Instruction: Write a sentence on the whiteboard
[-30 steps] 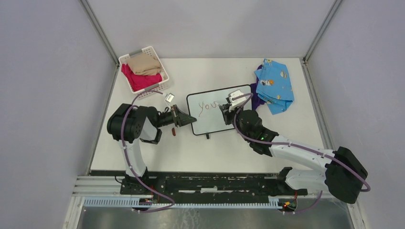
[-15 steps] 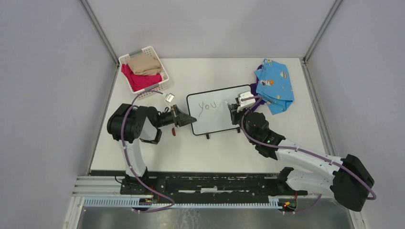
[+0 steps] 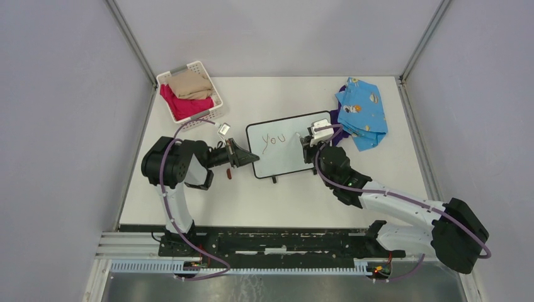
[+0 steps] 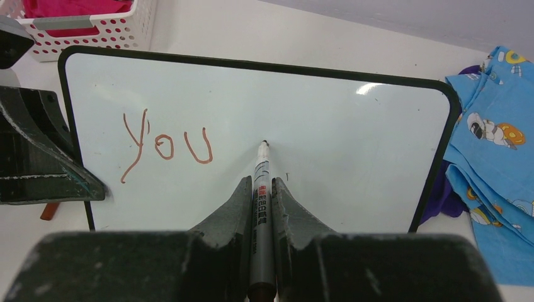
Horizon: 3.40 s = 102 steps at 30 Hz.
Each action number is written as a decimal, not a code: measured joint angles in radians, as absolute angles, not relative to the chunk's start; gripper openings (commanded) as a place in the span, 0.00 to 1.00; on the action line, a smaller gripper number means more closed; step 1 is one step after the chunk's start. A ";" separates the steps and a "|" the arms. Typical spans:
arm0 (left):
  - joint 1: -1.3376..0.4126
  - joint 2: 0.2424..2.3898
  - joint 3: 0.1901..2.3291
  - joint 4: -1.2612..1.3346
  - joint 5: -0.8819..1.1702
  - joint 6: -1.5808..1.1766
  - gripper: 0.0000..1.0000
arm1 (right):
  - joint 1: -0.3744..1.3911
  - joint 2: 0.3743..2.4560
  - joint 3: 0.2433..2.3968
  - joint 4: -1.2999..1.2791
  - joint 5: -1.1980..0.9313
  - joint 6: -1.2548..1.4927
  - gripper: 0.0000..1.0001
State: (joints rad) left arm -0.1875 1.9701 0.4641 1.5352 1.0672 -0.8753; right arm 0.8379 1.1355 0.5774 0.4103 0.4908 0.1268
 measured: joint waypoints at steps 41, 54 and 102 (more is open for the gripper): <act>-0.191 1.979 0.471 1.536 1.082 -0.875 0.02 | 0.784 1.016 0.487 0.409 0.476 0.161 0.00; -0.191 1.979 0.471 1.536 1.083 -0.875 0.02 | 0.771 1.050 0.492 0.414 0.453 0.161 0.00; -0.192 1.979 0.472 1.536 1.085 -0.873 0.02 | 0.757 1.073 0.522 0.424 0.431 0.167 0.00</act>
